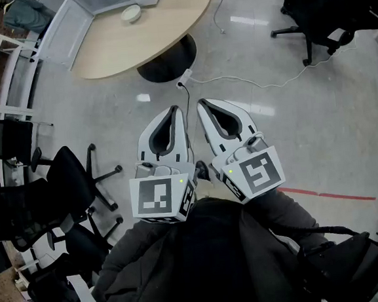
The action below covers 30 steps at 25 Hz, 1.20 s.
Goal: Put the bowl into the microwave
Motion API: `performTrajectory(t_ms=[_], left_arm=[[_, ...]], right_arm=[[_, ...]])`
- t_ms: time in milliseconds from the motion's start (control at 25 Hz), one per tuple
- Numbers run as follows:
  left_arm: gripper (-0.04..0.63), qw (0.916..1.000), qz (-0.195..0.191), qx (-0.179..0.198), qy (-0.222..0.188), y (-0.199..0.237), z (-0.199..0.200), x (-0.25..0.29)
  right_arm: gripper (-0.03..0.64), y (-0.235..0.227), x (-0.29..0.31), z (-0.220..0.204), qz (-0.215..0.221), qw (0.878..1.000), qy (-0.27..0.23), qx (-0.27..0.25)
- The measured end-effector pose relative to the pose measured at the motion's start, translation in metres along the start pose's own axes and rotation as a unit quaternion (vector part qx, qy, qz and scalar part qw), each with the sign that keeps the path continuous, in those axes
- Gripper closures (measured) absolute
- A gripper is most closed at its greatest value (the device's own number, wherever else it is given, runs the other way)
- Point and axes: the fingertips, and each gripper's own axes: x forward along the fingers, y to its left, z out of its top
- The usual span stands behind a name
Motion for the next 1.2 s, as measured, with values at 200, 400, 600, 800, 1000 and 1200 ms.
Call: performTrajectory(t_ms=[200, 400, 600, 800, 1000, 1200], left_arm=[[0.586, 0.9999, 0.008, -0.013, 0.005, 0.019, -0.005, 0.015], [0.586, 0.9989, 0.024, -0.039, -0.003, 0.053, -0.004, 0.038], [0.586, 0.9988, 0.028, -0.038, -0.008, 0.106, -0.001, 0.077], [0.586, 0.9982, 0.031, -0.05, -0.007, 0.159, 0.002, 0.114], [0.586, 0.9967, 0.039, -0.07, -0.01, 0.212, 0.004, 0.141], [0.586, 0.9952, 0.049, -0.08, -0.029, 0.269, 0.022, 0.158]], right_arm=[[0.609, -0.01, 0.021, 0.0, 0.003, 1.0, -0.008, 0.022], [0.607, -0.024, 0.057, -0.007, 0.003, 1.0, 0.005, 0.021], [0.607, -0.033, 0.118, -0.011, 0.009, 1.0, 0.022, 0.012], [0.607, -0.042, 0.181, -0.017, 0.01, 0.999, 0.038, 0.011], [0.607, -0.041, 0.239, -0.018, 0.017, 0.999, 0.051, 0.007], [0.607, -0.028, 0.298, -0.005, 0.03, 0.998, 0.051, -0.006]])
